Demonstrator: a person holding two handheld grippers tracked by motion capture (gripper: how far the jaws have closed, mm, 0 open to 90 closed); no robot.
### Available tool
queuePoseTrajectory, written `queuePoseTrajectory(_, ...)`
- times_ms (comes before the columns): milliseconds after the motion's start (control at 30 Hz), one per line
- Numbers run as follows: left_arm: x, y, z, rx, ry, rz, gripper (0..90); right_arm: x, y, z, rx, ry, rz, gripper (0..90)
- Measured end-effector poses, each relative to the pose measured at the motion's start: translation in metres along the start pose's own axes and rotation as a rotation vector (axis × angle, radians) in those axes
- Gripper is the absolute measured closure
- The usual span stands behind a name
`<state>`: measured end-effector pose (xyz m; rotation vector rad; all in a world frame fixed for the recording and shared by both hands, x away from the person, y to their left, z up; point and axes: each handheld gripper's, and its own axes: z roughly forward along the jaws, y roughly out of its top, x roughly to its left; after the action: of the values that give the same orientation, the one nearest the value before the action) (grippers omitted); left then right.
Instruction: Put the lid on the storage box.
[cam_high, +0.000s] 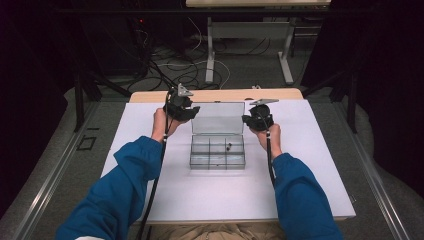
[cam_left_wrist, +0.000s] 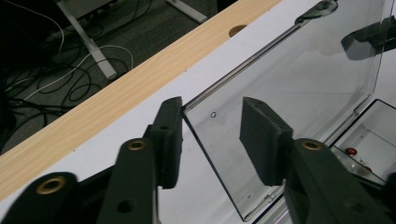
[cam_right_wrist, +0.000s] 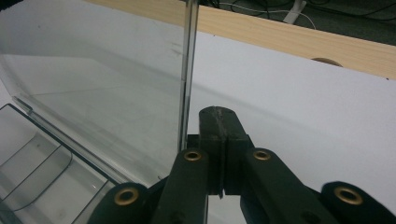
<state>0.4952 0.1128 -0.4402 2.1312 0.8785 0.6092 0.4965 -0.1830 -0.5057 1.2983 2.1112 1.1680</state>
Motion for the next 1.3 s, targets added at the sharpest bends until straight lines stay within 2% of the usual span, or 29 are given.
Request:
queuePoseTrajectory(167,0.002,-0.003,-0.004,-0.024,-0.015,-0.016,70.0,-0.002,0.002,-0.010,0.007,-0.002,-0.005,86.6)
queuePoseTrajectory(233,0.002,-0.004,-0.006,-0.032,-0.027,-0.027,71.3,-0.003,0.005,-0.019,-0.001,0.019,0.005,83.9)
queuePoseTrajectory(367,0.003,-0.006,-0.010,-0.035,-0.047,-0.032,72.2,-0.002,0.009,-0.035,0.014,0.051,-0.028,78.3)
queuePoseTrajectory(400,0.002,-0.006,-0.010,-0.040,-0.048,-0.026,72.3,-0.002,0.010,-0.039,0.018,0.065,-0.031,76.8)
queuePoseTrajectory(467,0.001,-0.008,-0.012,-0.044,-0.051,-0.026,72.4,0.000,0.012,-0.045,0.041,0.057,-0.033,74.3)
queuePoseTrajectory(533,0.000,-0.010,-0.014,-0.050,-0.054,-0.022,72.6,0.001,0.014,-0.049,0.050,0.067,-0.038,71.2)
queuePoseTrajectory(700,-0.002,-0.012,-0.020,-0.054,-0.071,-0.018,72.8,0.008,0.024,-0.058,0.033,0.083,-0.056,66.2)
queuePoseTrajectory(767,-0.002,-0.012,-0.022,-0.049,-0.082,-0.009,73.8,0.012,0.028,-0.059,0.034,0.069,-0.053,63.8)
queuePoseTrajectory(933,-0.004,-0.014,-0.025,-0.057,-0.087,-0.007,74.0,0.020,0.031,-0.059,0.015,0.062,-0.061,65.5)
queuePoseTrajectory(1133,-0.006,-0.018,-0.030,-0.072,-0.112,-0.017,73.8,0.024,0.031,-0.063,-0.013,0.077,-0.045,68.9)
queuePoseTrajectory(1200,-0.007,-0.020,-0.033,-0.068,-0.118,-0.003,74.2,0.027,0.030,-0.065,-0.015,0.087,-0.047,69.3)
queuePoseTrajectory(1300,-0.010,-0.024,-0.036,-0.080,-0.120,0.004,74.8,0.031,0.027,-0.067,-0.019,0.076,-0.058,69.7)
